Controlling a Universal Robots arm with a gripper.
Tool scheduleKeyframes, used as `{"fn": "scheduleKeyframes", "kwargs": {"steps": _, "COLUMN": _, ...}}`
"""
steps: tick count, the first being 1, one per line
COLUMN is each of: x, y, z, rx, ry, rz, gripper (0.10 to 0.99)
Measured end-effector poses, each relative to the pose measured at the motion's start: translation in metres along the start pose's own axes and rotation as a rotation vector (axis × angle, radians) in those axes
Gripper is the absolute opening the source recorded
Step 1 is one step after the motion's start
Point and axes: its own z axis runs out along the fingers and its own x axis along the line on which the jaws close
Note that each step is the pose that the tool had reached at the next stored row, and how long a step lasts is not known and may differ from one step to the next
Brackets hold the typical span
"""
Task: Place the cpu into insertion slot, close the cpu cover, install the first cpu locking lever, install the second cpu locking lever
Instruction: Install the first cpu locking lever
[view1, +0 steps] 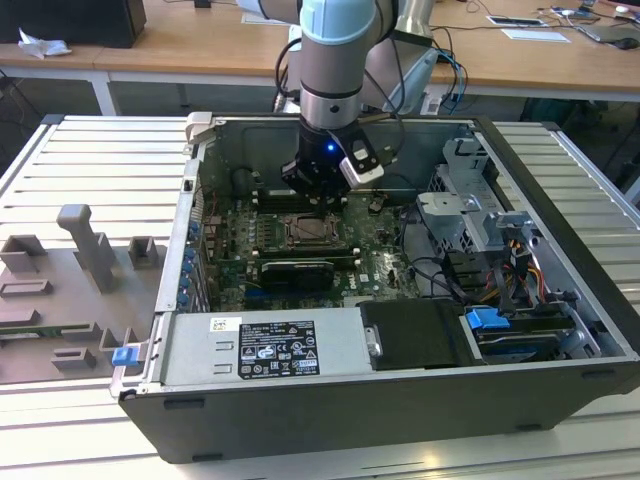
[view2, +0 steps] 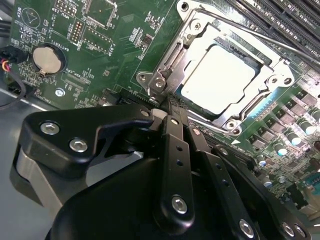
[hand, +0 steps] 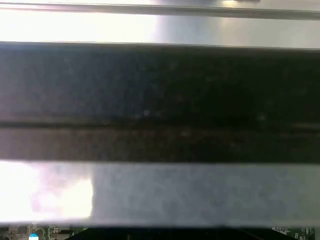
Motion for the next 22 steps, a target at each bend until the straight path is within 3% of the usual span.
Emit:
{"fn": "scheduleKeyframes", "kwargs": {"steps": 4, "x": 0.0, "y": 0.0001, "z": 0.0013, "rx": 0.005, "ry": 0.0003, "rz": 0.0, "gripper": 0.106}}
{"fn": "scheduleKeyframes", "kwargs": {"steps": 9, "x": -0.0001, "y": 0.0003, "z": 0.0004, "rx": 0.005, "ry": -0.0002, "rz": 0.0, "gripper": 0.106}}
{"fn": "scheduleKeyframes", "kwargs": {"steps": 16, "x": -0.0001, "y": -0.0001, "z": 0.0046, "rx": 0.008, "ry": 0.0004, "rz": 0.0, "gripper": 0.106}}
{"fn": "scheduleKeyframes", "kwargs": {"steps": 17, "x": -0.0001, "y": -0.0003, "z": 0.0044, "rx": 0.005, "ry": 0.0004, "rz": 0.0, "gripper": 0.106}}
{"fn": "scheduleKeyframes", "kwargs": {"steps": 19, "x": -0.0001, "y": -0.0001, "z": 0.0046, "rx": -0.011, "ry": 0.0002, "rz": 0.0, "gripper": 0.106}}
{"fn": "scheduleKeyframes", "kwargs": {"steps": 22, "x": -0.0003, "y": 0.0001, "z": 0.0049, "rx": -0.043, "ry": -0.0008, "rz": 0.001, "gripper": 0.106}}
